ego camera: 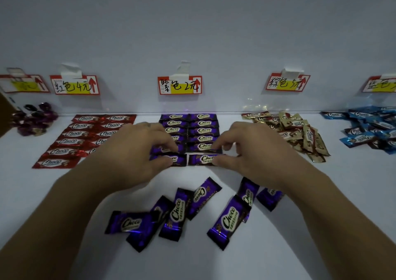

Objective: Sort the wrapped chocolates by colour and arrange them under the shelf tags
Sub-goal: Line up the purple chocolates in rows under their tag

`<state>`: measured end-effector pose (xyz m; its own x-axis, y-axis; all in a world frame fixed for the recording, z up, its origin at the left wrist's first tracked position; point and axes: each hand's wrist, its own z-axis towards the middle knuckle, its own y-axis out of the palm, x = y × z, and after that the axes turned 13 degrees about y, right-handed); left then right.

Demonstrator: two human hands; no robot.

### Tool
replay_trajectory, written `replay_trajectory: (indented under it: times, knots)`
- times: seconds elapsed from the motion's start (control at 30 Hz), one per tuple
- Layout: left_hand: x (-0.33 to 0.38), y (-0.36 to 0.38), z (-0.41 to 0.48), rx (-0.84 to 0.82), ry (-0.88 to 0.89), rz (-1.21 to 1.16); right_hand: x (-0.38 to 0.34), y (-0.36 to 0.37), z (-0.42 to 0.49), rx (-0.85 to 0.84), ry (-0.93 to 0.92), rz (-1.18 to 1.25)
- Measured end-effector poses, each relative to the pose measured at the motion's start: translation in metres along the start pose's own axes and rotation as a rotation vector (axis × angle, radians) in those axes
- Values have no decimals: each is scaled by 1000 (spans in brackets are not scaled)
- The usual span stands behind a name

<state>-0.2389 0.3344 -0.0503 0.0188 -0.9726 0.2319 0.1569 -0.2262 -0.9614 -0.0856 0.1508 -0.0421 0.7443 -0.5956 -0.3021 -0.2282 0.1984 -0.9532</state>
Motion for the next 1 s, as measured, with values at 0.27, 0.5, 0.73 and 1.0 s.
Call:
replay_trajectory:
  times: [0.27,0.5,0.73,1.0]
  knots:
    - [-6,4,-1,-19,-20,-43,-9,18,8,-22,-66,33]
    - [-9,5,-3,3,-10,-34,-12,21,11,-10,-69,52]
    - [-7,5,-3,4,-35,-15,-12,26,13,29,-71,34]
    - [30,12,7,66,53,-88,16,-12,10,58,23,32]
